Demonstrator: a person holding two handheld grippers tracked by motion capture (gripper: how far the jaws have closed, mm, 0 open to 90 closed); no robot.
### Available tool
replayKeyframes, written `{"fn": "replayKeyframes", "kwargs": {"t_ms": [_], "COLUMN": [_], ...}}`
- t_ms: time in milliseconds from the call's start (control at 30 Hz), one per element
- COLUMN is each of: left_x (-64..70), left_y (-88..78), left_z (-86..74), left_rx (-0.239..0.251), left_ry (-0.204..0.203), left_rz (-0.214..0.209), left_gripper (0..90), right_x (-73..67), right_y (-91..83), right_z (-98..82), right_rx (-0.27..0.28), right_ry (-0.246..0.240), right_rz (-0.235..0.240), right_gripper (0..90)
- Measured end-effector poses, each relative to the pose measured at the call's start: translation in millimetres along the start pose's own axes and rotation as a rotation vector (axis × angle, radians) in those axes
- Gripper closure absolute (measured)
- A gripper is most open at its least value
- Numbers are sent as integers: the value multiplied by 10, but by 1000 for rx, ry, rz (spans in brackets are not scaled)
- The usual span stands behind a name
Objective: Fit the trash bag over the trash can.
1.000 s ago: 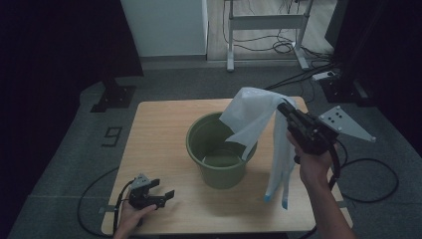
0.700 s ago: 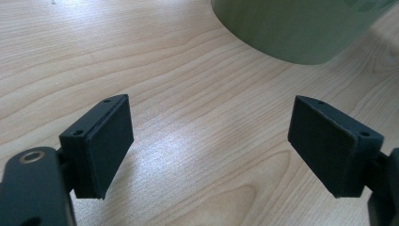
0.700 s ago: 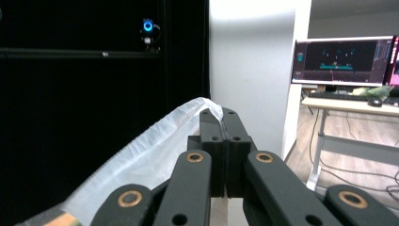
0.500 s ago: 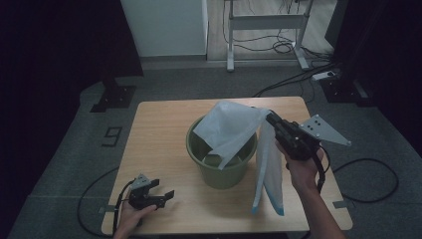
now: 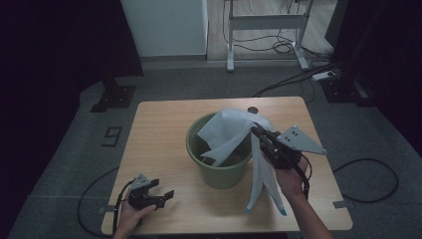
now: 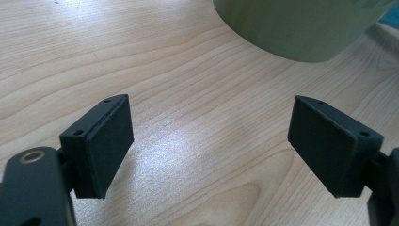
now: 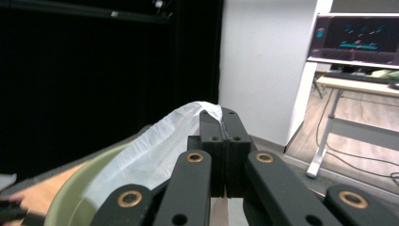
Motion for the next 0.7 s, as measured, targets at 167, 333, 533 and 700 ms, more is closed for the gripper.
{"fn": "replayKeyframes", "kwargs": {"t_ms": [167, 333, 533, 700], "left_x": [-8, 0, -3, -4], "left_y": [6, 8, 11, 9], "left_z": [-8, -10, -15, -16], "left_rx": [-3, -2, -4, -3], "left_ry": [0, 1, 0, 0], "left_rz": [3, 2, 4, 4], "left_gripper": [146, 146, 146, 146], "right_x": [-159, -320, -414, -341], "right_y": [107, 150, 151, -1], "right_z": [-184, -374, -575, -535], "right_rx": [-40, -63, -83, -35], "right_ry": [10, 34, 57, 64], "right_rz": [39, 81, 106, -27], "right_gripper": [888, 887, 782, 465]}}
Point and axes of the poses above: each handheld gripper's, and its own axes: y roughly forward along the jaws, z roughly out of its top, x roughly to its right, the point moved 9 cm from there along y, roughly forward along the jaws, and after that the axes turned 8 degrees about -y, right-handed, at the moved point
